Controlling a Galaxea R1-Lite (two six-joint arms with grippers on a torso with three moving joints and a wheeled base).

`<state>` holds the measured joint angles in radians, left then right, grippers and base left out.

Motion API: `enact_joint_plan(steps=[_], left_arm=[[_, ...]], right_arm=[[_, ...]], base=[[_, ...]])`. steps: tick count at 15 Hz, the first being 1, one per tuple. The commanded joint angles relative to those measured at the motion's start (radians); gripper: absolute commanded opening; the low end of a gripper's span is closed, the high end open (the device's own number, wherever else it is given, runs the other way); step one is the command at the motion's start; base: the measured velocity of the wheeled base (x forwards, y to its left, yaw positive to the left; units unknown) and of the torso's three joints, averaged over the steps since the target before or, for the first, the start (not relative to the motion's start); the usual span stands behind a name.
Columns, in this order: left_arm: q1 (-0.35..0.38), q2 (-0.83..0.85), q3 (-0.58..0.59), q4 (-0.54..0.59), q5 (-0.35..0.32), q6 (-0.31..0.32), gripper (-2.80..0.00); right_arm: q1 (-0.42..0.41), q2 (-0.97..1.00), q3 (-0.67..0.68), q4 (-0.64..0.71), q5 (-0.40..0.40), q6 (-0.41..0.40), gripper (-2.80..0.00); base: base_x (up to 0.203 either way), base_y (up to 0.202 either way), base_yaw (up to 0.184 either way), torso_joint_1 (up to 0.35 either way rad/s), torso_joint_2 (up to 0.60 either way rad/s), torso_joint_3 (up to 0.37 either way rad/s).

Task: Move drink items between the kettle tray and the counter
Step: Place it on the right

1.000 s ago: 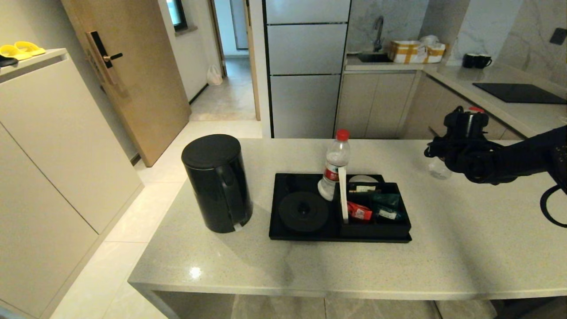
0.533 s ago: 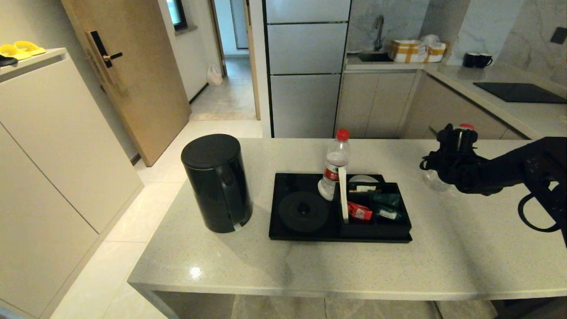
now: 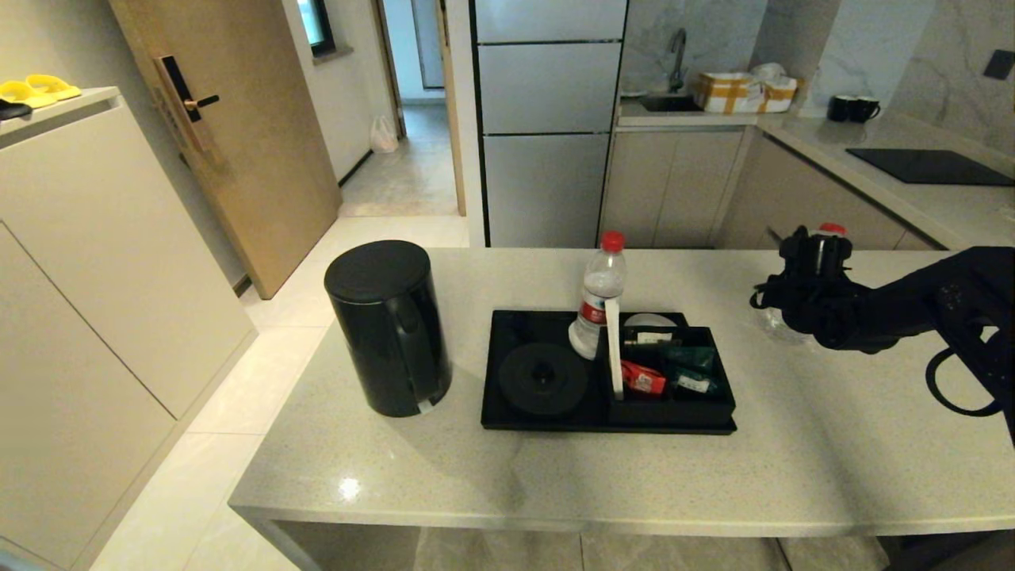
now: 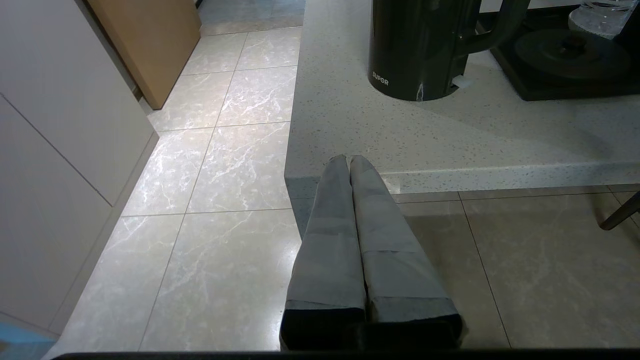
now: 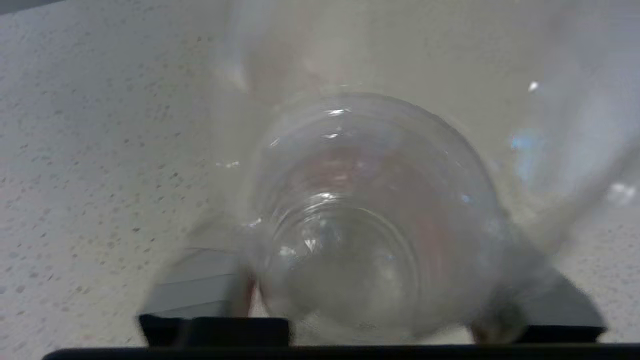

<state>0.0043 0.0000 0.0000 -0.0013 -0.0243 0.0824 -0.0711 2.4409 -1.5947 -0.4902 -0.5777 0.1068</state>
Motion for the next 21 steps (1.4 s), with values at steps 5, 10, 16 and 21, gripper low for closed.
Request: enact_joint_plan(steps=[5, 10, 16, 21], left_arm=[[0.000, 0.000, 0.001, 0.000, 0.000, 0.000, -2.80], [0.000, 0.000, 0.000, 0.000, 0.000, 0.000, -2.80], [0.000, 0.000, 0.000, 0.000, 0.000, -0.001, -2.80], [0.000, 0.000, 0.000, 0.000, 0.001, 0.000, -2.80]], right_arm=[[-0.003, -0.022, 0.001, -0.004, -0.004, 0.004, 0.00], [-0.003, -0.065, 0.005, -0.001, -0.002, 0.008, 0.00], [0.030, -0.192, 0.081, 0.022, 0.006, 0.013, 0.00], [0.071, -0.309, 0.138, 0.027, 0.005, 0.019, 0.00]], base=[[0.000, 0.000, 0.000, 0.000, 0.00, 0.000], [0.000, 0.000, 0.000, 0.000, 0.00, 0.000], [0.000, 0.000, 0.000, 0.000, 0.00, 0.000], [0.000, 0.000, 0.000, 0.000, 0.00, 0.000]])
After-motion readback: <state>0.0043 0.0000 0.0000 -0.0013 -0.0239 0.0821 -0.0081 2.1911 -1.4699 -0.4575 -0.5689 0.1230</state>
